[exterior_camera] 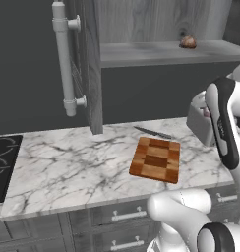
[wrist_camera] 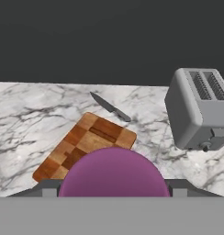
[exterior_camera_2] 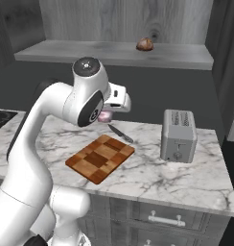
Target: Pick the bread, place it on the cutting board, pick the jam, place it on the counter, and close the cabinet.
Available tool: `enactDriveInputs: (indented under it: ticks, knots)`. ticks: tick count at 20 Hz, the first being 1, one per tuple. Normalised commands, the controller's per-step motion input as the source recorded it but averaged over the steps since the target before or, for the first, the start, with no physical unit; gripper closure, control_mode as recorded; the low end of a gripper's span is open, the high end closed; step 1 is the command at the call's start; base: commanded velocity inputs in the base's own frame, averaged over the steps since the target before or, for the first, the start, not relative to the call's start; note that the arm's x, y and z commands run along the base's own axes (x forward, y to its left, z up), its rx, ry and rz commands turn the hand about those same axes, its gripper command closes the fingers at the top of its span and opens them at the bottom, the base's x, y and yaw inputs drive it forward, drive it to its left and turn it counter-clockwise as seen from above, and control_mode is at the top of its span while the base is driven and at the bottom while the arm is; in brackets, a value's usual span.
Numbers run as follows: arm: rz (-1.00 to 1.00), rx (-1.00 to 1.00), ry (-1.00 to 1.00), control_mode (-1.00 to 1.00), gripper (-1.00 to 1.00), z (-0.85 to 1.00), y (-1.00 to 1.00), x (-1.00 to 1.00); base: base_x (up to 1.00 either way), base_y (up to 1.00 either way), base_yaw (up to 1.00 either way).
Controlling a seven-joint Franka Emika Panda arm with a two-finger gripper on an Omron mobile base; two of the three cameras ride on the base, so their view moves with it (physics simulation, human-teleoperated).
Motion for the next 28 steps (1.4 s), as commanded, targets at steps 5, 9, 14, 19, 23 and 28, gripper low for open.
enactDriveInputs:
  ticks: [5, 9, 14, 19, 23, 28]
  knots:
    - [0.0, 0.0, 0.0, -1.0, 1.0, -0.07, -0.01, -0.03, 0.0, 0.0, 0.0]
    - [0.0, 0.0, 0.0, -1.0, 1.0, -0.14, -0.05, -0.01, 0.0, 0.0, 0.0]
    - [0.0, 0.0, 0.0, -1.0, 1.0, -0.14, -0.12, -0.05, 0.0, 0.0, 0.0]
    - [0.0, 0.0, 0.0, -1.0, 1.0, -0.17, -0.2, -0.15, 0.0, 0.0, 0.0]
    - [0.0, 0.0, 0.0, -1.0, 1.0, -0.15, -0.16, -0.14, 0.0, 0.0, 0.0]
    - [0.0, 0.0, 0.0, -1.0, 1.0, -0.23, -0.13, -0.16, 0.0, 0.0, 0.0]
